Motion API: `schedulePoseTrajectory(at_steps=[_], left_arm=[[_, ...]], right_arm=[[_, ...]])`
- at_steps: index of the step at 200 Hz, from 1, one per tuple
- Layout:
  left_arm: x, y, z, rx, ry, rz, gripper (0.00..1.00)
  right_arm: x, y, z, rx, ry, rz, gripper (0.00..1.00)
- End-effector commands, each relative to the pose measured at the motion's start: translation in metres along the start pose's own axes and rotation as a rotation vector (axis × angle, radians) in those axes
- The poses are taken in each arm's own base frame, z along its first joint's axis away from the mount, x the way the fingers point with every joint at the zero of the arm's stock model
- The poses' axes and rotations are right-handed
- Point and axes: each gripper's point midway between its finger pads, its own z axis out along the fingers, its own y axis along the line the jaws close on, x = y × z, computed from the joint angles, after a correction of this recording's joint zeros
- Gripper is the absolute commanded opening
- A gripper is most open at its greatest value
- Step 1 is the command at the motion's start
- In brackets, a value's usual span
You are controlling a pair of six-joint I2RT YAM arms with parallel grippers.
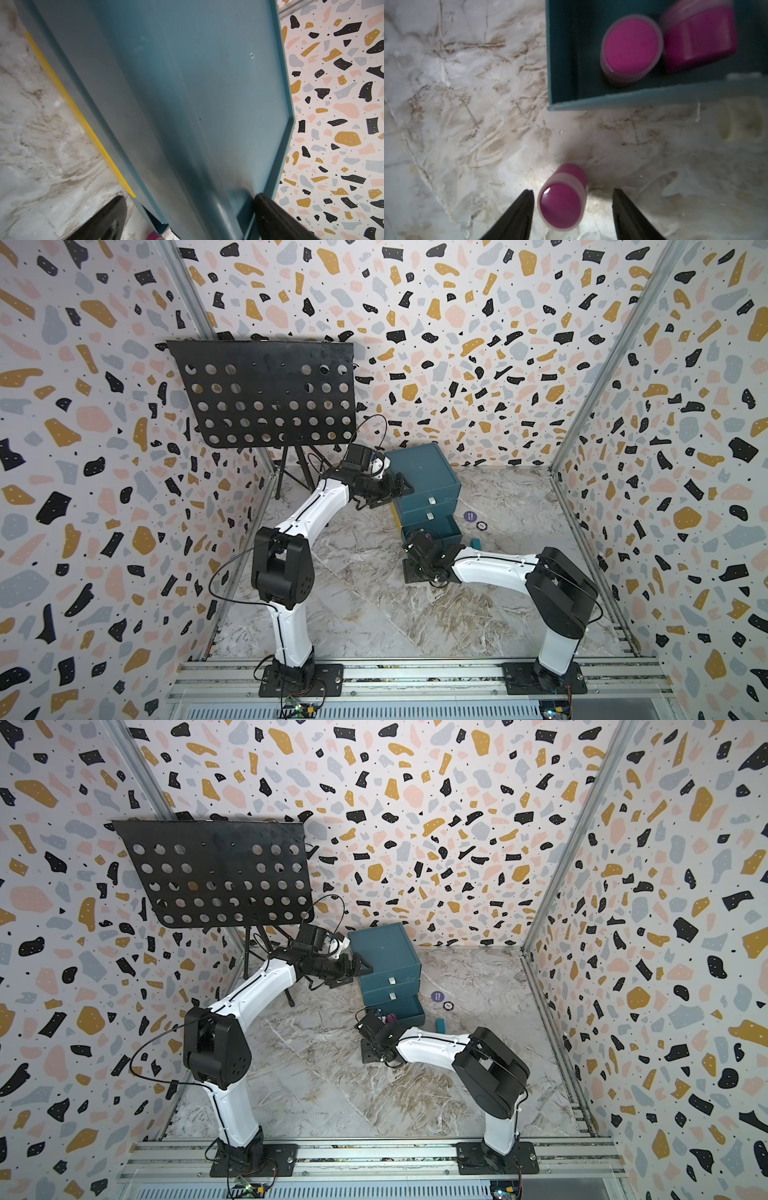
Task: Put the paint cans in the drawer according to color
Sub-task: Pick up the paint can at the center of the board, then place the paint can in the drawer.
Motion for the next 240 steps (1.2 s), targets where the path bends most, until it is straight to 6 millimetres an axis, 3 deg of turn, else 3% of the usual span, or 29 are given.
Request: schedulePoseTrajectory(at_steps=[1, 35, 67, 92, 128, 170, 203, 209, 223, 240], left_arm=[[0.000, 0.001, -0.001, -0.002, -0.003, 0.007, 0.98], [0.000, 0.001, -0.001, -0.001, -0.003, 0.007, 0.99], [0.000, 0.001, -0.002, 0.000, -0.004, 0.007, 0.99], [0.000, 0.000, -0.002, 0.003, -0.003, 0.007, 0.99], [-0.001, 0.000, -0.002, 0.002, -0.005, 0.007, 0.98], [0.000, 0.000, -0.001, 0.002, -0.002, 0.005, 0.99], [-0.001, -0.001, -0.002, 0.006, -0.005, 0.006, 0.99], [0.000, -0.001, -0.002, 0.006, -0.004, 0.005, 0.98], [0.000, 0.000, -0.001, 0.006, -0.004, 0.005, 0.99], [-0.001, 0.001, -0.001, 0.005, -0.004, 0.003, 0.99]], right_arm=[[-0.008, 0.010, 0.000, -0.016, -0.014, 0.004, 0.60], [-0.006, 0.006, 0.002, 0.004, -0.018, -0.008, 0.37], [-0.030, 0.001, -0.034, 0.045, -0.111, -0.049, 0.19], [-0.056, -0.013, -0.067, 0.110, -0.172, -0.078, 0.21], [-0.094, -0.027, -0.083, 0.062, -0.255, -0.012, 0.20], [-0.125, -0.033, -0.062, -0.003, -0.298, 0.072, 0.21], [-0.142, -0.024, -0.044, -0.055, -0.341, 0.078, 0.24], [-0.142, -0.023, -0.042, -0.059, -0.341, 0.074, 0.28], [-0.139, -0.026, -0.039, -0.032, -0.310, 0.077, 0.51], [-0.129, -0.034, -0.044, 0.005, -0.273, 0.080, 0.58]])
